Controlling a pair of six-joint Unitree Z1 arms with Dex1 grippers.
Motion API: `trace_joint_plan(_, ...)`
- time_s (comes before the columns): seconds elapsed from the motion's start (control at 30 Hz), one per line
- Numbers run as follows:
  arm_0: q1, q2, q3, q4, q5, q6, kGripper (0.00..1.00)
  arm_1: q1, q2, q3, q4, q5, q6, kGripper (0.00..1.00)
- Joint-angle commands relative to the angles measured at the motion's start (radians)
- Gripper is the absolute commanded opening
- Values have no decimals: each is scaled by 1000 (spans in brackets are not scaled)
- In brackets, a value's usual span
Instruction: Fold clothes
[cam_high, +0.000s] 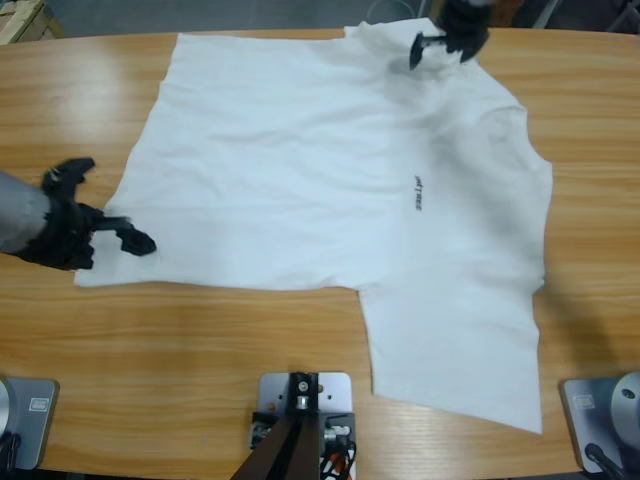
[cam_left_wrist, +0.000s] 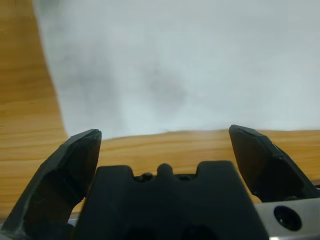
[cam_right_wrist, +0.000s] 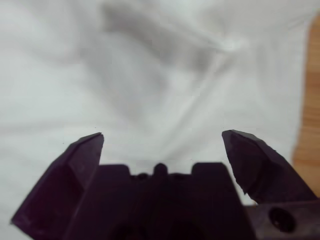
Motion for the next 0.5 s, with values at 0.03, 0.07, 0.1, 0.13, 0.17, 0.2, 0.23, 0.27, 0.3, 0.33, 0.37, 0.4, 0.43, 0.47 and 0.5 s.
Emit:
trace_joint_plan(0.03,-7,-234,65,18,45,-38,1000,163,-330,-99,124,-92,4,1000)
trace_joint_plan(0.07,-7,-264,63,32,55,-37,1000,164,-384,-3,112,-94,28,1000)
trace_joint_plan(0.1,-7,-287,60,57,57,-33,1000,164,-443,96,85,-101,45,1000)
trace_joint_plan(0.13,-7,-301,58,83,58,-28,1000,164,-513,216,36,-106,58,1000)
trace_joint_plan(0.17,-7,-312,59,103,59,-25,1000,164,-589,346,-25,-107,66,1000)
trace_joint_plan(0.2,-7,-324,64,119,59,-22,1000,164,-661,470,-80,-101,69,1000)
trace_joint_plan(0.23,-7,-342,70,129,59,-21,1000,164,-726,581,-124,-92,71,1000)
trace_joint_plan(0.27,-7,-362,75,137,59,-21,1000,164,-787,686,-161,-79,76,1000)
trace_joint_plan(0.3,-7,-380,76,146,61,-20,1000,164,-843,786,-198,-61,85,1000)
trace_joint_plan(0.33,-7,-395,77,153,68,-17,1000,164,-900,877,-230,-41,99,1000)
trace_joint_plan(0.37,-7,-407,76,161,70,-15,1000,165,-956,961,-258,-18,119,1000)
trace_joint_plan(0.4,-7,-414,74,175,64,-16,1000,165,-1012,1039,-278,-7,160,1000)
trace_joint_plan(0.43,-7,-414,76,185,45,-22,1000,169,-1073,1123,-297,-2,223,1000)
trace_joint_plan(0.47,-7,-416,84,187,26,-36,1000,183,-1135,1214,-326,6,296,1000)
trace_joint_plan(0.5,-7,-421,97,187,10,-53,1000,210,-1193,1312,-367,22,384,1000)
